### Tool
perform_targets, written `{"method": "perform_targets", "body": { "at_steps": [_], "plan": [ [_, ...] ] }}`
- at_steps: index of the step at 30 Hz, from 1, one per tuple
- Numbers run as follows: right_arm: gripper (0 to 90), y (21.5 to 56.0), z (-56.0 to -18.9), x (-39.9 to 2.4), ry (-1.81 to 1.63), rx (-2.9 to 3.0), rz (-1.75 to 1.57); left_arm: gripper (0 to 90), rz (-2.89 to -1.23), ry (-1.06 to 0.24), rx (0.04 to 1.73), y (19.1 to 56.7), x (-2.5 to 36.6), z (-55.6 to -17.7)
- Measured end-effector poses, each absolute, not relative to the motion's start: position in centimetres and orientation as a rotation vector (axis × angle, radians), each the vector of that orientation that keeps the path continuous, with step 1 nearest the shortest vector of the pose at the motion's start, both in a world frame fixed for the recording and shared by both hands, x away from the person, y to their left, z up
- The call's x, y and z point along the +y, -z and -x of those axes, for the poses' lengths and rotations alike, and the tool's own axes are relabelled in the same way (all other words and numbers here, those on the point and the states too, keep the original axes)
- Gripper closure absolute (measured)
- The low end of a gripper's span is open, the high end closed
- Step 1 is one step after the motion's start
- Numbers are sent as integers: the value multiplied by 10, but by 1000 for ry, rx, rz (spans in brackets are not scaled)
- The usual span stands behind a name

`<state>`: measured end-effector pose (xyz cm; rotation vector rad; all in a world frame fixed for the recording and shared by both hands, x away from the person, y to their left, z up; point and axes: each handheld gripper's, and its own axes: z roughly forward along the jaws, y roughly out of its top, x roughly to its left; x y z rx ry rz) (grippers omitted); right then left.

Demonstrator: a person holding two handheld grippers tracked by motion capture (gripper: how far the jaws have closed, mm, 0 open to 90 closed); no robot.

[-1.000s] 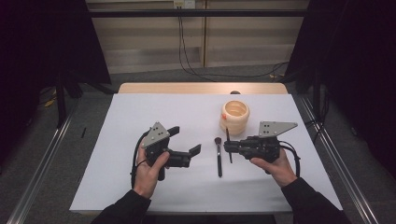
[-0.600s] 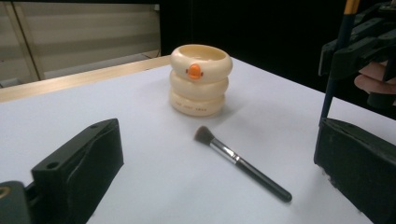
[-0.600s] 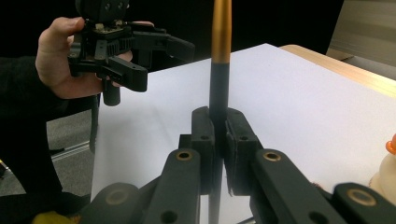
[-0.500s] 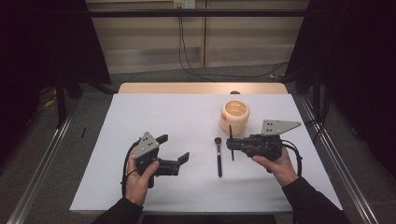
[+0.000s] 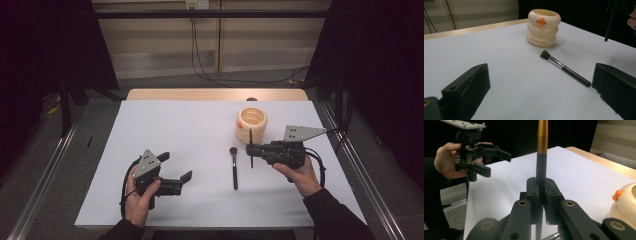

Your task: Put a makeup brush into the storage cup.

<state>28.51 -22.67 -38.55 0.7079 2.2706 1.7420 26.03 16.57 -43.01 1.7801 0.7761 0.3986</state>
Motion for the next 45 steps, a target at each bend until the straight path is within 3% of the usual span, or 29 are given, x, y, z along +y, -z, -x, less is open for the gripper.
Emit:
{"method": "perform_targets", "body": {
  "at_steps": [18,45],
  "plan": [
    [840,375,-305,-235,-1714,2198,-771,18,-1742,-444,799,434,185,-248],
    [840,346,-367,-234,-1645,2082,-836,15,-1724,-449,773,435,189,-246]
  ]
}}
